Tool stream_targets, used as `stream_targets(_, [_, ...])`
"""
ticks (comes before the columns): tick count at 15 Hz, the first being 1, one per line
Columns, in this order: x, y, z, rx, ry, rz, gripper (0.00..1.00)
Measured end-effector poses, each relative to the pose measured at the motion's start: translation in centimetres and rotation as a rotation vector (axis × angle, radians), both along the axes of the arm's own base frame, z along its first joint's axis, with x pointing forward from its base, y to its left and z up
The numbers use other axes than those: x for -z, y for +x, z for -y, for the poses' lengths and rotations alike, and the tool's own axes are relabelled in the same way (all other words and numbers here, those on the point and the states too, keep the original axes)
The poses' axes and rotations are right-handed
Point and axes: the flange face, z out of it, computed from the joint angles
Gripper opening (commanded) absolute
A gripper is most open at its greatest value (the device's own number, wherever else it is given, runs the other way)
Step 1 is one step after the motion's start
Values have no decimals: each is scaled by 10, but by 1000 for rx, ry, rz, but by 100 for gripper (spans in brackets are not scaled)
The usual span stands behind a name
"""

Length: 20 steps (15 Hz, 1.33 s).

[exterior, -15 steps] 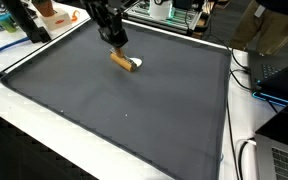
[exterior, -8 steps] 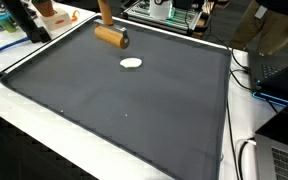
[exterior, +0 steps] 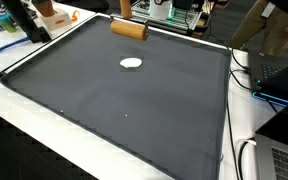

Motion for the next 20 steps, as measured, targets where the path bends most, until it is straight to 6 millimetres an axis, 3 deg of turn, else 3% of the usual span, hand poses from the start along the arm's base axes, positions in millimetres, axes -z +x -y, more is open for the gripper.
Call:
stream_targets(5, [-39,-78,-57,-33,-33,-31,23])
stream_targets(6, [-43,-95,-64,-23,-49,-18,48])
stream_targets(9, [-48,-132,-64,12,-68,32,48])
stream_targets(10, [-49,-137,-62,16,-69,39,23])
stream_targets(14, [-41,-127,-50,6,-53,96,23])
stream_targets(17, [-19,-114,-15,-64,-41,158,23])
stream_targets(20, [10,-119,16,-136,-50,129,23])
